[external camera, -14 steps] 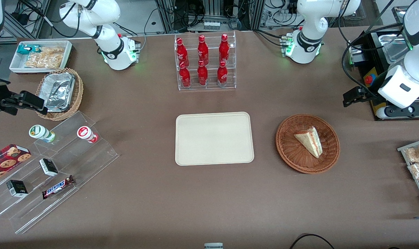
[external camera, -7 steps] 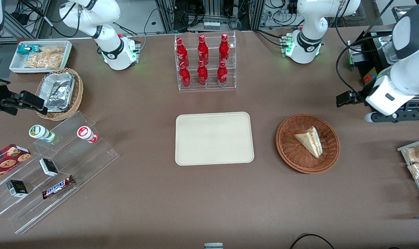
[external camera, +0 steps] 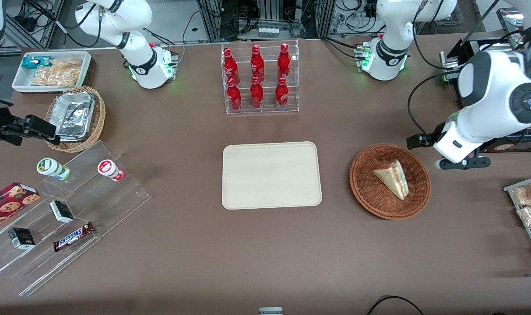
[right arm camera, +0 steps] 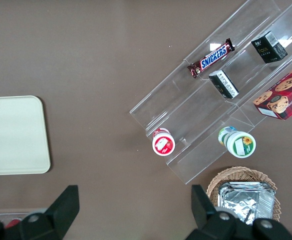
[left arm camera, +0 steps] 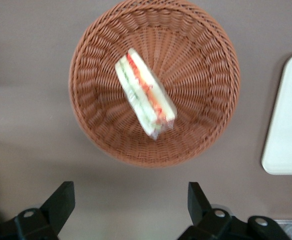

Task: Place sandwich from basket to tray
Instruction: 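Lower the left gripper and grasp the wrapped sandwich upright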

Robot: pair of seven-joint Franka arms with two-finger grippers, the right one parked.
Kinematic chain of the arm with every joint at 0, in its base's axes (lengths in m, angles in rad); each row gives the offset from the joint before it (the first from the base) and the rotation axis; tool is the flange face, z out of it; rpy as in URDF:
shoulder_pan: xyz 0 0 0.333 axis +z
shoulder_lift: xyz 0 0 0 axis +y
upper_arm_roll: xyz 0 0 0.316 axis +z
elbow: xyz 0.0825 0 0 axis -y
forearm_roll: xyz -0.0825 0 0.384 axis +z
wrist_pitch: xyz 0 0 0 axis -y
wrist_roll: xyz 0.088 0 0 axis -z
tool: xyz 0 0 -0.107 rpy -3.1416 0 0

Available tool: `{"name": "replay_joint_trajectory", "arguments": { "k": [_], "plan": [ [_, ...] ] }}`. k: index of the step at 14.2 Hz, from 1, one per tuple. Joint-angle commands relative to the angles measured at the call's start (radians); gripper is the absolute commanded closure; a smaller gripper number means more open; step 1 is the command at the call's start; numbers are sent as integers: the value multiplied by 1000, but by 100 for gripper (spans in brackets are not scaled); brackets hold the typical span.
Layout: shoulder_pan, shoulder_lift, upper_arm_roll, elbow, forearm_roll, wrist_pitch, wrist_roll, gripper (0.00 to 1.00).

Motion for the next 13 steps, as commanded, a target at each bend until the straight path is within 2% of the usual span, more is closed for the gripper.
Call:
{"name": "replay_joint_trajectory", "arguments": {
  "k": [1,3,8,13],
  "plan": [
    [-16,-22,4,-143,7,183,-10,0],
    [-24,-13,2,-210,7,323,-86,0],
    [-85,53,2,-225,6,417,-492,0],
    [-76,79,4,-232,3,439,-580,0]
  ]
}}
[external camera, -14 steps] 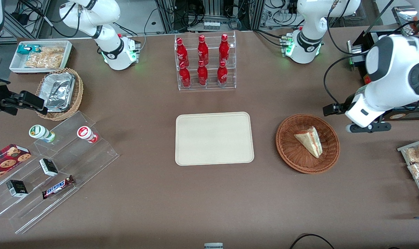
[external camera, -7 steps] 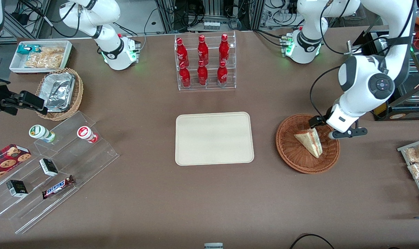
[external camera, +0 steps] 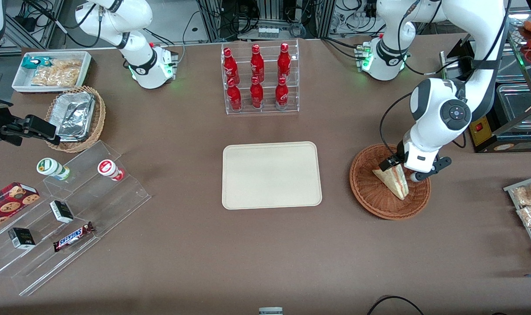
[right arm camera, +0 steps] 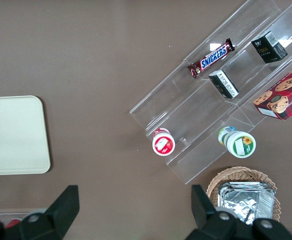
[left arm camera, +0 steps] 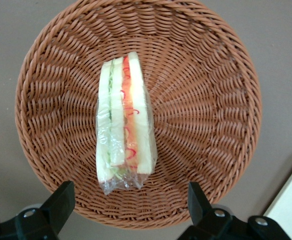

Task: Place sandwich from basket to tray
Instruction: 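Lower the left gripper and grasp the wrapped sandwich upright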

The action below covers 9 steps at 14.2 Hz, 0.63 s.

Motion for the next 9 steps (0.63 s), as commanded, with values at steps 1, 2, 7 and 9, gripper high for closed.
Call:
{"name": "replay_joint_trajectory", "arguments": {
  "k": [1,2,7,9],
  "plan": [
    [4,20,2,-4,2,18,-75,0],
    [4,34,3,-1,-1,19,-90,0],
    [16,86,6,24,-12,34,-101,0],
    [16,116,6,45,-12,39,-113,0]
  ]
}}
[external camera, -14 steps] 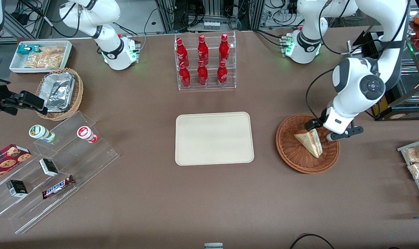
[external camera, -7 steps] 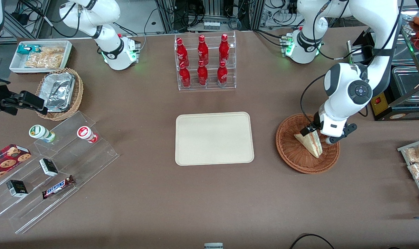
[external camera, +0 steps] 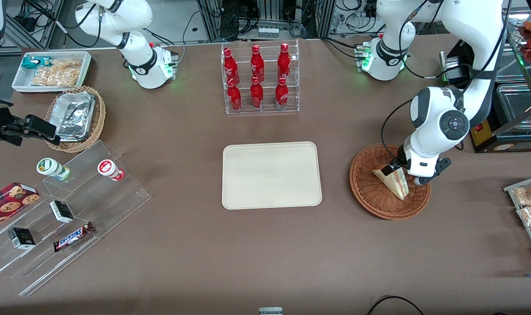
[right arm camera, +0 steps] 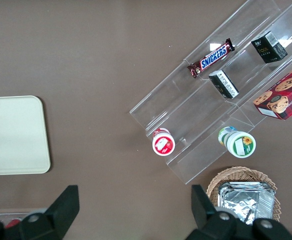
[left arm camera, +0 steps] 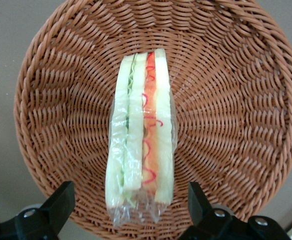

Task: Place sandwich from basket to tray
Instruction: 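Lower the left gripper and grasp the wrapped sandwich upright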

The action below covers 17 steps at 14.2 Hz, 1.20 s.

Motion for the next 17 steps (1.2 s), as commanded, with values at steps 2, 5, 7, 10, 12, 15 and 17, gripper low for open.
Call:
{"name": "replay_joint_trajectory", "arguments": {
  "k": [2,5,7,10,12,15,17],
  "plan": [
    [10,50,-1,36,-8,16,-37,4],
    [11,56,-1,38,-8,14,-75,63],
    [12,50,-1,41,-8,10,-75,89],
    [12,36,-1,72,-7,-15,-101,92],
    [11,34,-2,136,-4,-135,-80,92],
    [-5,54,-10,303,-2,-384,9,93],
    [-61,68,-13,346,5,-432,26,94]
  ]
}}
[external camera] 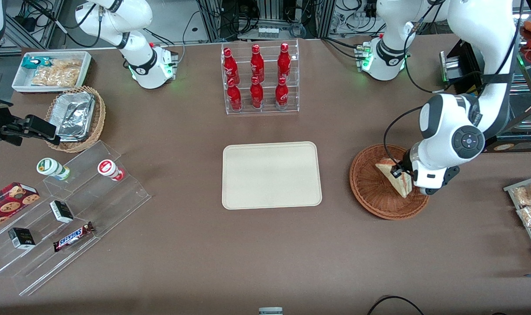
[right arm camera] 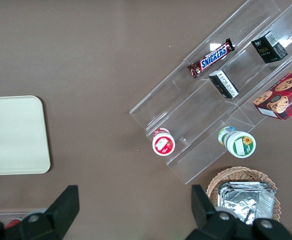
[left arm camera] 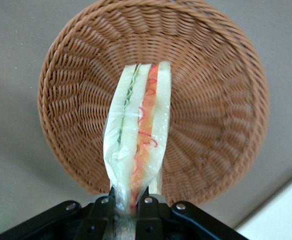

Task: Place sandwich from basket to tray
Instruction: 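Lift the sandwich and carry it over the beige tray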

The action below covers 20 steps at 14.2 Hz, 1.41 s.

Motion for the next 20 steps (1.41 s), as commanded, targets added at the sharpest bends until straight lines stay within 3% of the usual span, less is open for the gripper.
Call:
{"name": "replay_joint_trajectory", "arguments": {
  "k": [1,12,20],
  "plan": [
    [-86,30,-3,70,9,-55,27,94],
    [-423,271,-3,372,8,-58,31,96],
    [-591,455,0,562,31,-50,-166,96]
  ]
}}
